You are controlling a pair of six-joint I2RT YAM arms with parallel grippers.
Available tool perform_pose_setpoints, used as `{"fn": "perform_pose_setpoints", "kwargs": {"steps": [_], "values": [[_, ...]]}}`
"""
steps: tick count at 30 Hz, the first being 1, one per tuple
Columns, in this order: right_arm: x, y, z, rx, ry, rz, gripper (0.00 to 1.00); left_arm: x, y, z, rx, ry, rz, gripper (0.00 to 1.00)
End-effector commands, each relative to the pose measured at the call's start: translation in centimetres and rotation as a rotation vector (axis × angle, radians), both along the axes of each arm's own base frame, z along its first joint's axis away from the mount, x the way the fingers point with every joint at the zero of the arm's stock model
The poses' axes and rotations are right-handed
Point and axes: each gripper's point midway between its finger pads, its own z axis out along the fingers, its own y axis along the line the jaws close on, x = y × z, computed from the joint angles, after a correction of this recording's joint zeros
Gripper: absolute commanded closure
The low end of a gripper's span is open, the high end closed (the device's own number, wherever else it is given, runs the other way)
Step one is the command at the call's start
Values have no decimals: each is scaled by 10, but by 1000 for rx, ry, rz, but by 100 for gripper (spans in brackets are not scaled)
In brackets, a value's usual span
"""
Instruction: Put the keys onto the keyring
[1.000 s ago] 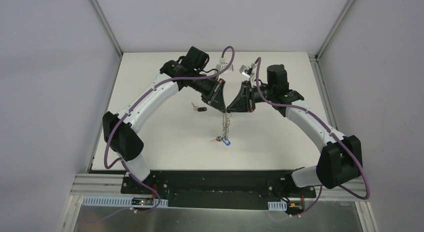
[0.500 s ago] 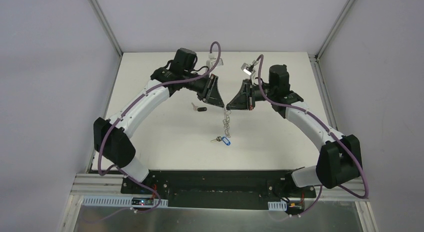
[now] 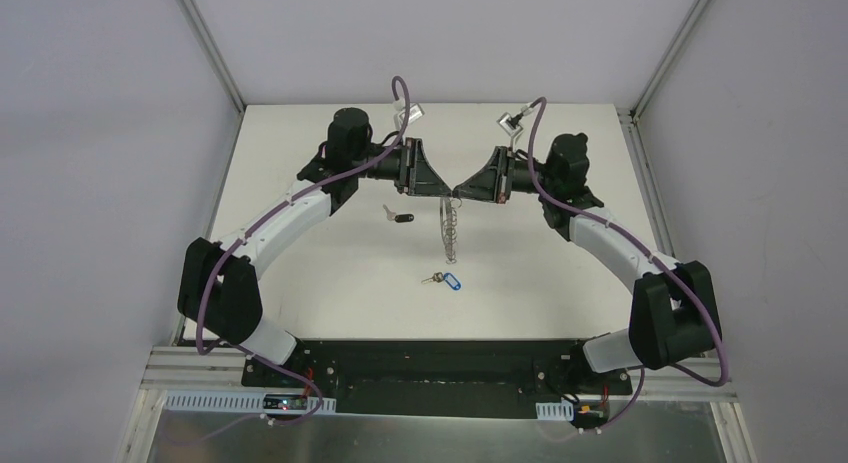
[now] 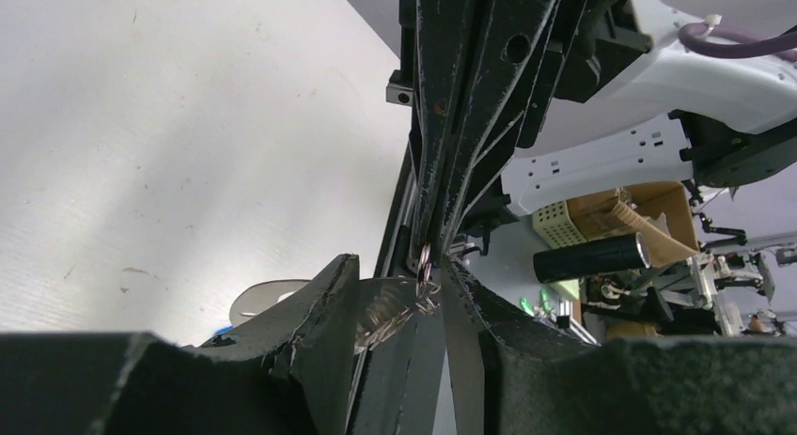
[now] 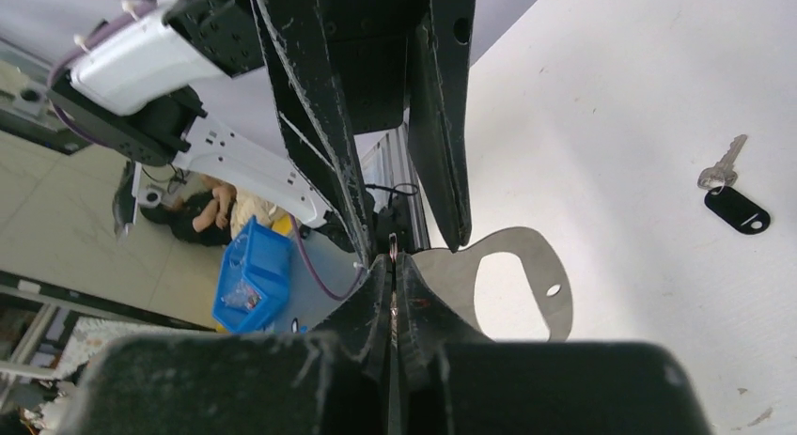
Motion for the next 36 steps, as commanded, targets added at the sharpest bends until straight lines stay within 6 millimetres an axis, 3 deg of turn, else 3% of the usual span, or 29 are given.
{"fn": "perform_pose_setpoints", "kwargs": {"steps": [1,15,36], "values": [[17,-4,24,90,-9,-87,100,-8,-1,37,-121,-78,-24,64],[29,-17,25,136,26,-159,100,-8,-2,39,-145,-41,-14,74],[24,-19,22,150,4,-155,100,8,-13,36,-121,-5,3,85]]}}
